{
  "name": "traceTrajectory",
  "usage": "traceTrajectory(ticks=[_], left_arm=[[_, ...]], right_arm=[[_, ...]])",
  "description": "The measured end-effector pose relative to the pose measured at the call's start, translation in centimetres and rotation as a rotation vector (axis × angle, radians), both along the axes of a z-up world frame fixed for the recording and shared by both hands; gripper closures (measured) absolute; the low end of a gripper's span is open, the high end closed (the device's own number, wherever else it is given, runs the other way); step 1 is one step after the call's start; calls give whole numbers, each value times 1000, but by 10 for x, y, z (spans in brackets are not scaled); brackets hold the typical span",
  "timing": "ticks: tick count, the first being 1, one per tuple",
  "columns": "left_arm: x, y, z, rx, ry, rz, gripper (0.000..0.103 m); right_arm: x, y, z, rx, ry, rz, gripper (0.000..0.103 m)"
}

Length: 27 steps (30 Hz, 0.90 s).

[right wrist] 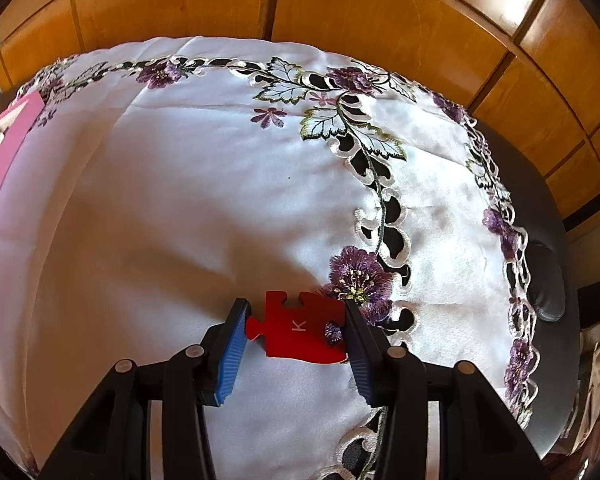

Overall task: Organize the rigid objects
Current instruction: 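Carry the orange block into the tray with the left tool and release, then carry the red puzzle piece into the tray with the right tool and lower it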

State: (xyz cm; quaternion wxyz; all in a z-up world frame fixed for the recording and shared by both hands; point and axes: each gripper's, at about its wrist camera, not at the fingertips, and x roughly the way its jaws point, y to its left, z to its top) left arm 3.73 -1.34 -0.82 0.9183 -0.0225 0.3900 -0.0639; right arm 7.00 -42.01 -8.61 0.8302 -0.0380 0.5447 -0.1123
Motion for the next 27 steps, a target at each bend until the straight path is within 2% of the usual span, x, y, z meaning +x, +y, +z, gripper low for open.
traceTrajectory(ticks=[4, 7, 12, 18, 22, 25, 27], left_arm=[[-2, 2, -1, 2, 7, 9, 61], [-4, 5, -3, -5, 19, 12, 61], [-8, 13, -2, -5, 16, 36, 61], [-10, 29, 2, -12, 4, 72, 61], [-11, 40, -1, -23, 9, 97, 61], [-13, 51, -4, -33, 14, 124, 61], [-13, 59, -6, -35, 17, 144, 61]], right_arm=[[0, -1, 4, 26, -26, -2, 57], [1, 1, -1, 23, 1, 2, 57], [0, -2, 0, 45, -4, -13, 57], [-6, 10, 29, 40, -114, 8, 57], [-13, 38, 42, 41, -148, 72, 57], [-16, 67, 53, 76, -175, 140, 57], [-19, 91, 61, 138, -194, 202, 57]])
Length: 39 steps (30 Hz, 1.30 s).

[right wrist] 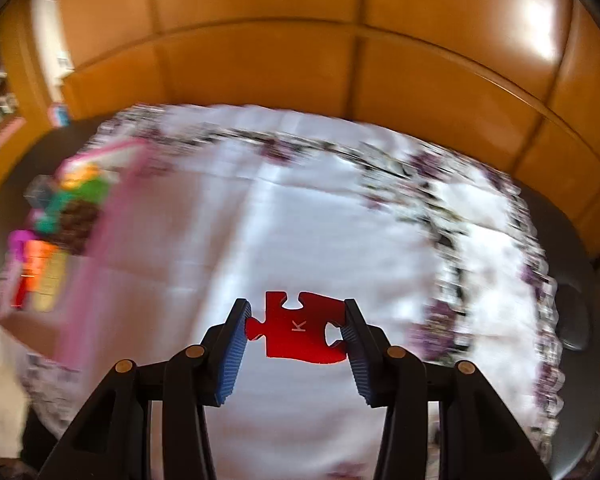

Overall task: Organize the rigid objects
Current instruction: 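Carry the red puzzle piece into the tray with the right tool and lower it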

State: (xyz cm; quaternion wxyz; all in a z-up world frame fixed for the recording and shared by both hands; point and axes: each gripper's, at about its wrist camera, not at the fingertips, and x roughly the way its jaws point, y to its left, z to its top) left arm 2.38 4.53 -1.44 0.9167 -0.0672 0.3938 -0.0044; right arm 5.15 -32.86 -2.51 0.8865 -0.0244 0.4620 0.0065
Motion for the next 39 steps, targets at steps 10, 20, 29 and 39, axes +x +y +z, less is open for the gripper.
traceTrajectory(ticks=[10, 20, 29, 39], left_arm=[[-3, 21, -5, -18, 12, 48, 61], [-5, 31, -13, -35, 27, 71, 62], [-6, 32, -18, -33, 43, 72, 61], [-7, 25, -12, -9, 29, 69, 48]], right_arm=[[0, 150, 4, 201, 27, 353, 57], [7, 230, -40, 223, 111, 451, 57], [5, 244, -71, 130, 85, 494, 55], [9, 229, -74, 109, 76, 431, 55]])
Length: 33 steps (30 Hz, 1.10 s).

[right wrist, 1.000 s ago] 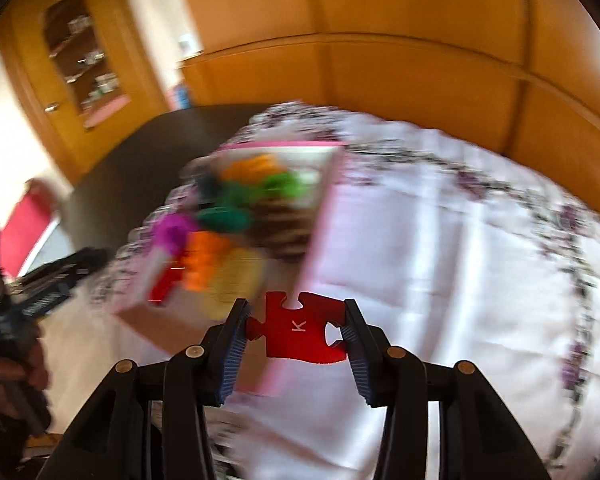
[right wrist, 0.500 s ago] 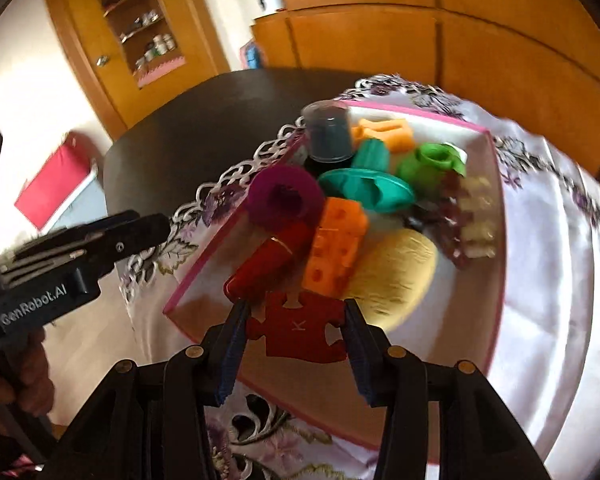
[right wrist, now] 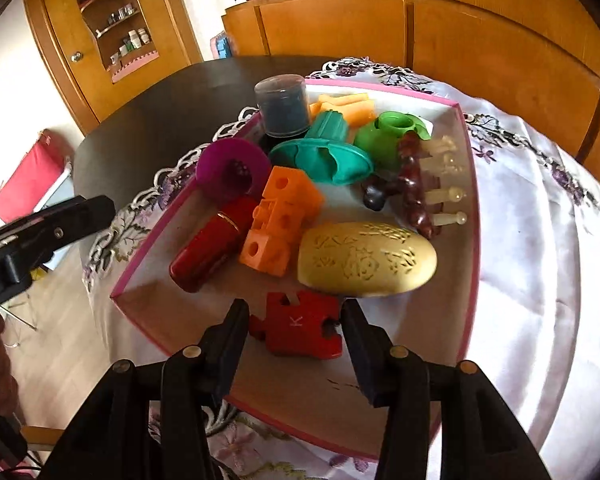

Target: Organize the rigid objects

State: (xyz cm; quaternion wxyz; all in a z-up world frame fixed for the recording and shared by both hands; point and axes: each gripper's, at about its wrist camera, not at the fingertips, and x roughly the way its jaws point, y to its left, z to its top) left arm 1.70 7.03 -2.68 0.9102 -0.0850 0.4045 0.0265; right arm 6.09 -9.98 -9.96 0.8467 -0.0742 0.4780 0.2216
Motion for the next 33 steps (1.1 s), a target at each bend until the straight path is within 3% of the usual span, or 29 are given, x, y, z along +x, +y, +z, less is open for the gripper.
traceTrajectory(ticks=[8, 12, 15, 16, 19, 28, 33], left_arm=[[-5, -6, 9, 30, -26, 11, 35], [-6, -10, 13, 42, -33, 10, 33], [-9, -12, 16, 53, -42, 11, 26], [-10, -13, 17, 53, -47, 10, 23], [-13, -18, 21, 67, -56, 12, 1], [-24, -36, 34, 17, -95, -37, 0], [-31, -49, 40, 91, -111, 0, 0]], right_arm=[[-17, -10, 11, 40, -2, -29, 54], [-29, -17, 23, 72, -57, -52, 54], [-35, -21, 31, 61, -103, -91, 54], [-38, -23, 35, 55, -126, -108, 54], [-40, -31, 45, 41, -179, -163, 54], [-44, -54, 68, -9, -278, -310, 54], [-44, -57, 67, -22, -286, -344, 54]])
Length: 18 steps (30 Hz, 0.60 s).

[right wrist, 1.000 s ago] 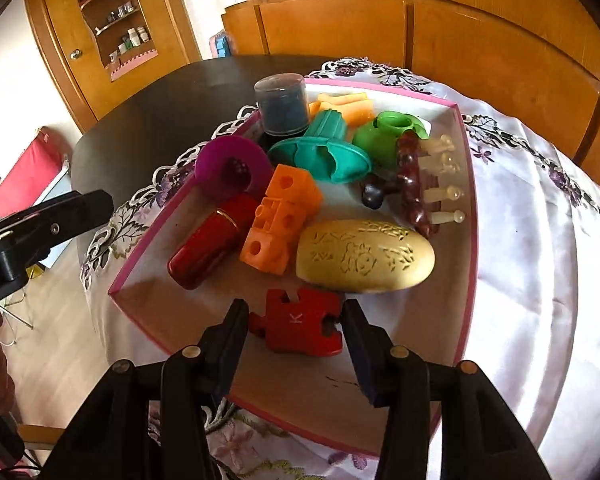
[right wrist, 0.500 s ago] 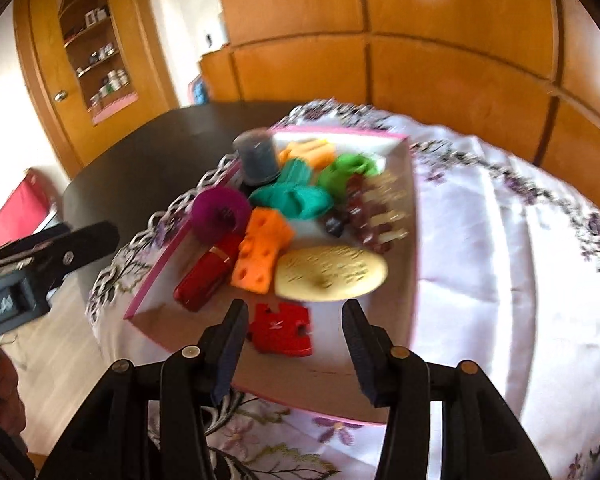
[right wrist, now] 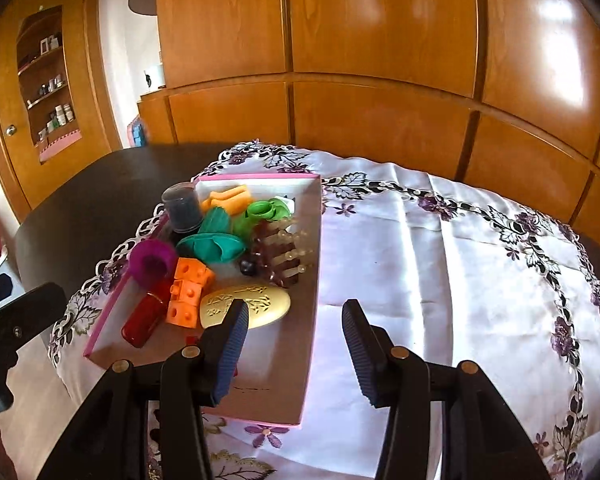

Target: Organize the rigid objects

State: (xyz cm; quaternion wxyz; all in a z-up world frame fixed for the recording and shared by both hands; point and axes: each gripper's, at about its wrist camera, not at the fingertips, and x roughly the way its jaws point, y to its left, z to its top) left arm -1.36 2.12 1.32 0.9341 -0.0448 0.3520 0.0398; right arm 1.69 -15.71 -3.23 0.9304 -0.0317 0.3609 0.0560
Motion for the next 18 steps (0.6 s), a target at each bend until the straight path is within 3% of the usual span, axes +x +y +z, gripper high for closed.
traceTrajectory(ticks=[8, 18], left_arm=[[-4, 11, 3, -6, -23, 77, 0], [-9, 8, 5, 17, -59, 62, 0]], right_arm=[[-3, 1, 3, -5, -10, 3, 54], [-7, 9, 7, -17, -35, 24, 54]])
